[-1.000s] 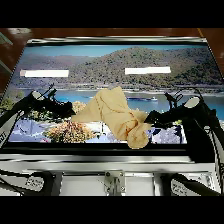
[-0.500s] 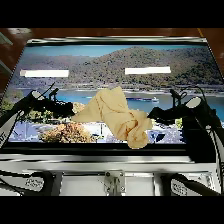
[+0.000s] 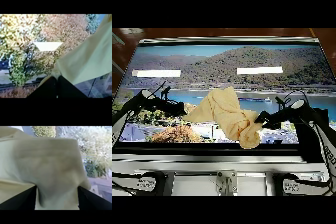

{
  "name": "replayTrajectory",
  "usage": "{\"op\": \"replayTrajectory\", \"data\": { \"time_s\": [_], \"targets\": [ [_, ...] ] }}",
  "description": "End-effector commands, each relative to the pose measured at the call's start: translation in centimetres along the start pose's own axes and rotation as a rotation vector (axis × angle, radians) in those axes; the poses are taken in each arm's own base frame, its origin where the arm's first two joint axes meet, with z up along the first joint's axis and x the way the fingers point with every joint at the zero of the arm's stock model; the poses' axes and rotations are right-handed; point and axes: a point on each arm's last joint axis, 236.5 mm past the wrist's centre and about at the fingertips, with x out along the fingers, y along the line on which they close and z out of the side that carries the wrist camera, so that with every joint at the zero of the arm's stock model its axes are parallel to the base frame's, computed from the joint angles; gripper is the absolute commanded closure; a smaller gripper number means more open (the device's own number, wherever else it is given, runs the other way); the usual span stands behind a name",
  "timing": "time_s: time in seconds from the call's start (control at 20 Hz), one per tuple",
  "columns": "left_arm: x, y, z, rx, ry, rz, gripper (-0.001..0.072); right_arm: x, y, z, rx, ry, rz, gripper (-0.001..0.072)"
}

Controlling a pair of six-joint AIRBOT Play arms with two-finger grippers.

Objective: Fold the shirts.

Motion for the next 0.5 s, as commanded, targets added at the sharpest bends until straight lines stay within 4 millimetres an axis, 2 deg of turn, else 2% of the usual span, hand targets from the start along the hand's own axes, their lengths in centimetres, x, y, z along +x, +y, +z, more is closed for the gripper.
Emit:
{"op": "replayTrajectory", "data": {
  "time_s": [0.0,0.05,0.15,0.25,0.35,0.4,0.45],
  "targets": [
    [-0.7,-0.5,0.0,0.017,-0.007,-0.006,0.0669,2.2,0.2,-0.7,-0.004,0.054,0.008,0.0431],
    [-1.3,-0.9,0.4,0.047,-0.024,-0.008,0.0669,1.8,0.3,-0.4,-0.003,0.041,0.013,0.0628],
    [-3.4,-2.1,1.9,0.095,-0.089,-0.01,0.067,-0.1,1.2,0.6,-0.061,-0.009,0.028,0.0645],
    [-7.6,-4.4,4.5,0.179,-0.208,-0.02,0.067,-3.9,3.4,2.2,-0.184,-0.1,0.042,0.0646],
    [-14.3,-8.0,7.4,0.284,-0.383,-0.031,0.067,-9.8,6.9,4.4,-0.31,-0.261,0.049,0.0646],
    [-18.4,-10.2,8.5,0.334,-0.487,-0.037,0.067,-13.3,9.2,5.2,-0.382,-0.351,0.049,0.0646],
    [-23.5,-12.8,9.3,0.397,-0.608,-0.044,0.067,-17.5,11.9,5.6,-0.464,-0.465,0.047,0.0646]
  ]
}}
